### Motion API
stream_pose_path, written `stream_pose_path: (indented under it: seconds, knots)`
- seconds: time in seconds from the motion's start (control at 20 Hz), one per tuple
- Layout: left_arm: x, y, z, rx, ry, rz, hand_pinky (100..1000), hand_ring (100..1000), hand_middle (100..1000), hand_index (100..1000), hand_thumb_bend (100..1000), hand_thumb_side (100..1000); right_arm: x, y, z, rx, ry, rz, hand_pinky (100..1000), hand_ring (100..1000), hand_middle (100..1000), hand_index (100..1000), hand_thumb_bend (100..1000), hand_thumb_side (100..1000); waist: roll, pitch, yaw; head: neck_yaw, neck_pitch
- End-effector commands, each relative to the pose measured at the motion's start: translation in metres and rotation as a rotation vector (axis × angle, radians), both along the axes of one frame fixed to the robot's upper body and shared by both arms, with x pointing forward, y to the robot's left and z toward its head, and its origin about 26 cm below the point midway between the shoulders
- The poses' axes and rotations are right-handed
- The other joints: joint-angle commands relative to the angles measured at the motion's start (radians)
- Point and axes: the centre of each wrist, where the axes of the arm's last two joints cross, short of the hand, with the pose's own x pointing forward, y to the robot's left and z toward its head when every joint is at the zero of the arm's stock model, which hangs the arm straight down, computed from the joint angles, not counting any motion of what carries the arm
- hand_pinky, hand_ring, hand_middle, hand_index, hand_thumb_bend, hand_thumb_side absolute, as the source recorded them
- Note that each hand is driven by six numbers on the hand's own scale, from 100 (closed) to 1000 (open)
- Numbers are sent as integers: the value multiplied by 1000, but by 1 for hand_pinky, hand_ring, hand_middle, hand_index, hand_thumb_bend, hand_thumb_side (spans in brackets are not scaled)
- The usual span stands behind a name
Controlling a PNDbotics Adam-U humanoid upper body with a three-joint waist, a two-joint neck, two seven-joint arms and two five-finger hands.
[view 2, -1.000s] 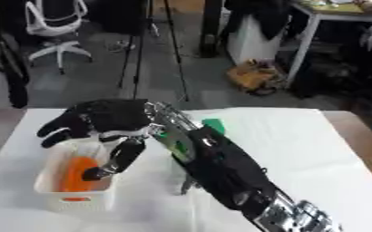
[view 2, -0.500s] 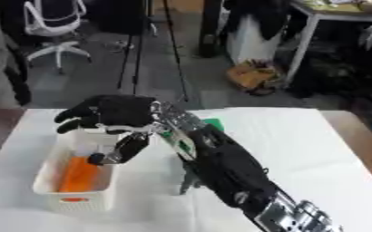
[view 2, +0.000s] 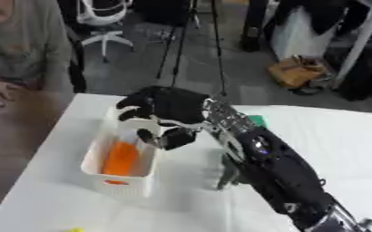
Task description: Pick up objects on the table and place them in the box.
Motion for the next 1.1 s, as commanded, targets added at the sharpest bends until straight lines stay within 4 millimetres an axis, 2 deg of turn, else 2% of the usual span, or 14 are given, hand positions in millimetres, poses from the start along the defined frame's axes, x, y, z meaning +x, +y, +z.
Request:
stream_pose_path:
  seconds: [0.05, 0.25, 0.3, 0.45, 0.5, 0.65, 0.7, 0.75, 0.8, 0.9, 0.95, 1.05, 1.1]
  knots:
    - [0, 3, 6, 10, -26, 14, 494, 707, 796, 901, 444, 937, -6, -4, 16, 8, -46, 55, 876, 877, 885, 856, 100, 277, 13, -37, -2, 14, 10]
    - [2, 4, 10, 56, -45, 31, 497, 707, 747, 875, 449, 929, -12, -1, 20, 10, -52, 138, 878, 869, 860, 840, 100, 244, 15, -42, -12, 22, 14]
    - [3, 4, 11, 71, -52, 33, 502, 704, 688, 830, 452, 913, -14, -1, 21, 5, -51, 152, 882, 873, 853, 839, 100, 255, 15, -45, -15, 22, 15]
    - [9, 5, 18, 154, -79, 38, 504, 705, 679, 827, 454, 909, -19, -1, 23, -18, -52, 201, 882, 874, 852, 840, 100, 258, 15, -50, -28, 26, 16]
    - [10, 5, 20, 175, -87, 41, 509, 705, 654, 814, 449, 894, -20, 0, 23, -24, -51, 209, 887, 879, 848, 840, 100, 269, 15, -52, -31, 17, 14]
    - [14, 3, 22, 229, -105, 54, 509, 705, 654, 814, 449, 894, -22, 2, 24, -35, -52, 224, 887, 879, 848, 840, 100, 269, 14, -55, -38, 3, 11]
    - [15, 2, 23, 245, -111, 59, 511, 691, 590, 795, 438, 798, -23, 3, 24, -39, -52, 228, 892, 886, 844, 840, 100, 283, 13, -56, -40, -17, 9]
    - [17, 1, 25, 276, -118, 60, 528, 686, 573, 786, 448, 744, -24, 6, 24, -49, -54, 235, 895, 889, 840, 840, 100, 291, 12, -57, -44, -51, 5]
    - [19, 1, 28, 310, -123, 59, 583, 710, 581, 774, 452, 687, -25, 9, 25, -60, -57, 241, 902, 898, 837, 841, 100, 307, 11, -58, -47, -71, 3]
    - [22, 1, 32, 380, -136, 52, 608, 728, 586, 768, 453, 672, -27, 12, 25, -79, -65, 248, 902, 897, 835, 841, 100, 305, 9, -60, -49, -92, 2]
    - [23, 0, 35, 413, -151, 48, 683, 767, 602, 751, 436, 647, -28, 13, 25, -85, -66, 251, 902, 898, 829, 840, 100, 312, 8, -61, -49, -97, 2]
    - [24, 1, 39, 469, -178, 43, 689, 770, 598, 748, 433, 646, -29, 15, 25, -96, -71, 257, 903, 899, 828, 839, 100, 315, 7, -62, -49, -102, 2]
    - [24, 2, 40, 492, -188, 42, 737, 784, 577, 730, 417, 658, -30, 16, 25, -99, -72, 259, 906, 902, 825, 838, 100, 323, 7, -62, -48, -103, 1]
